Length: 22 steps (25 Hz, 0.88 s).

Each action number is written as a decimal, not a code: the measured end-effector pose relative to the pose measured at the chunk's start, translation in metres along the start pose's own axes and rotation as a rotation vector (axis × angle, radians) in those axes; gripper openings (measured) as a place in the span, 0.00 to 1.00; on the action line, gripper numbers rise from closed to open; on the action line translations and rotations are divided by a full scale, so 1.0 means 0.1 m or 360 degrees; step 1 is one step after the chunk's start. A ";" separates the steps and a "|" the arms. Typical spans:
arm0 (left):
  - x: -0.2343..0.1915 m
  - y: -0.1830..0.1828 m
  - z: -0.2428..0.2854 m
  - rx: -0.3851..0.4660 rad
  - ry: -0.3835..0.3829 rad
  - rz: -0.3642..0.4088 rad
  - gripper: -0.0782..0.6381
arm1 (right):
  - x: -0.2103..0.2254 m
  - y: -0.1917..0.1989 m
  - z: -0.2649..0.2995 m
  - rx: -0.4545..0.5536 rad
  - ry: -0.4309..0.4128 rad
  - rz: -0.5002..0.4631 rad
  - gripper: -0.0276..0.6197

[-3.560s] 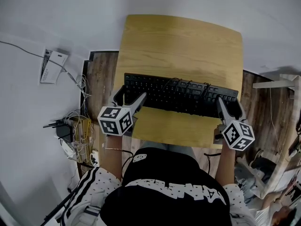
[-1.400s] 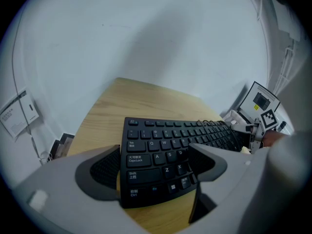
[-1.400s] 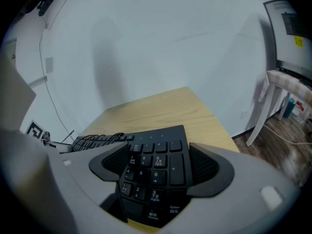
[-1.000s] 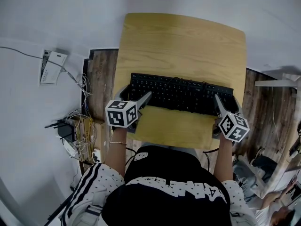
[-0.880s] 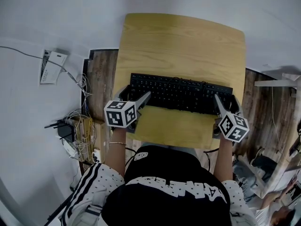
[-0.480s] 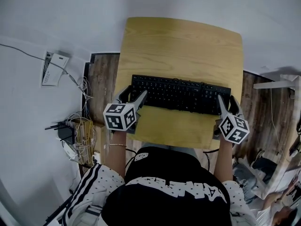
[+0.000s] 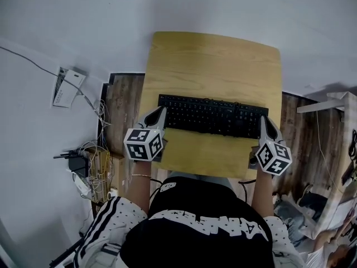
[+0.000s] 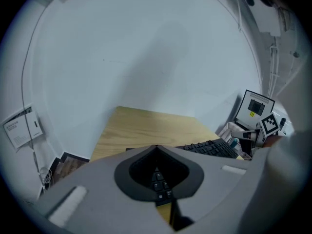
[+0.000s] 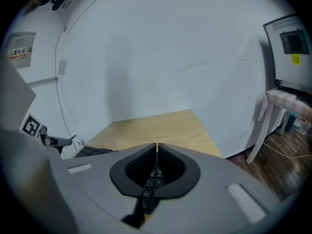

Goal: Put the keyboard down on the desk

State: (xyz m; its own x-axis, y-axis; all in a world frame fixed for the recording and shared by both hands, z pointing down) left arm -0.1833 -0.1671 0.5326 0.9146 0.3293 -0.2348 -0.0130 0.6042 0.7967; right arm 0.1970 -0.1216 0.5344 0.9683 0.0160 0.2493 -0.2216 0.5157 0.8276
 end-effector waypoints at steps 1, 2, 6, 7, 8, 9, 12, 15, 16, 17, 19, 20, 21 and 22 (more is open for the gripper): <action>0.01 0.01 -0.01 -0.0004 0.0004 0.0002 0.11 | 0.00 0.00 -0.02 0.0007 0.0004 0.0007 0.06; 0.02 0.01 -0.01 -0.0005 0.0007 0.0004 0.11 | 0.00 -0.01 -0.03 0.0015 0.0003 0.0013 0.06; 0.01 -0.04 0.04 0.0011 0.0015 0.0030 0.11 | -0.04 -0.08 0.02 0.0070 -0.0044 0.0008 0.06; 0.01 -0.06 0.05 0.0012 0.0016 0.0037 0.11 | -0.06 -0.11 0.03 0.0090 -0.0064 0.0012 0.06; 0.00 -0.08 0.06 0.0012 0.0016 0.0042 0.11 | -0.09 -0.13 0.04 0.0108 -0.0088 0.0022 0.06; 0.00 -0.10 0.07 0.0014 0.0016 0.0044 0.11 | -0.11 -0.14 0.05 0.0117 -0.0112 0.0032 0.06; -0.01 -0.12 0.08 0.0022 0.0026 0.0034 0.11 | -0.16 -0.14 0.09 0.0094 -0.0154 0.0020 0.06; -0.01 -0.10 0.09 0.0009 0.0026 0.0043 0.11 | -0.18 -0.12 0.10 0.0075 -0.0161 0.0027 0.06; -0.01 -0.10 0.09 0.0005 0.0026 0.0047 0.11 | -0.18 -0.11 0.10 0.0069 -0.0159 0.0027 0.06; -0.01 -0.10 0.09 0.0002 0.0027 0.0050 0.11 | -0.18 -0.11 0.10 0.0065 -0.0155 0.0027 0.06; -0.01 -0.10 0.10 0.0001 0.0033 0.0055 0.11 | -0.18 -0.11 0.10 0.0062 -0.0152 0.0028 0.06; -0.01 -0.11 0.10 0.0002 0.0038 0.0057 0.11 | -0.18 -0.11 0.10 0.0061 -0.0153 0.0028 0.06; -0.01 -0.11 0.10 0.0003 0.0042 0.0057 0.11 | -0.18 -0.12 0.10 0.0060 -0.0157 0.0028 0.06; -0.01 -0.12 0.11 0.0005 0.0044 0.0056 0.11 | -0.19 -0.13 0.10 0.0059 -0.0161 0.0027 0.06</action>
State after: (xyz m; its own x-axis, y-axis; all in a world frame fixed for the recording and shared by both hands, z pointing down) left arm -0.1799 -0.1825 0.5293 0.9020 0.3703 -0.2221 -0.0435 0.5897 0.8065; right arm 0.1803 -0.1377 0.5239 0.9482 -0.0632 0.3113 -0.2436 0.4840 0.8404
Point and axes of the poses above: the fingertips, and each gripper's own axes: z forward along the fingers, x to its right, y out of its underside, the point moved 4 cm from there along -z, backward along the fingers
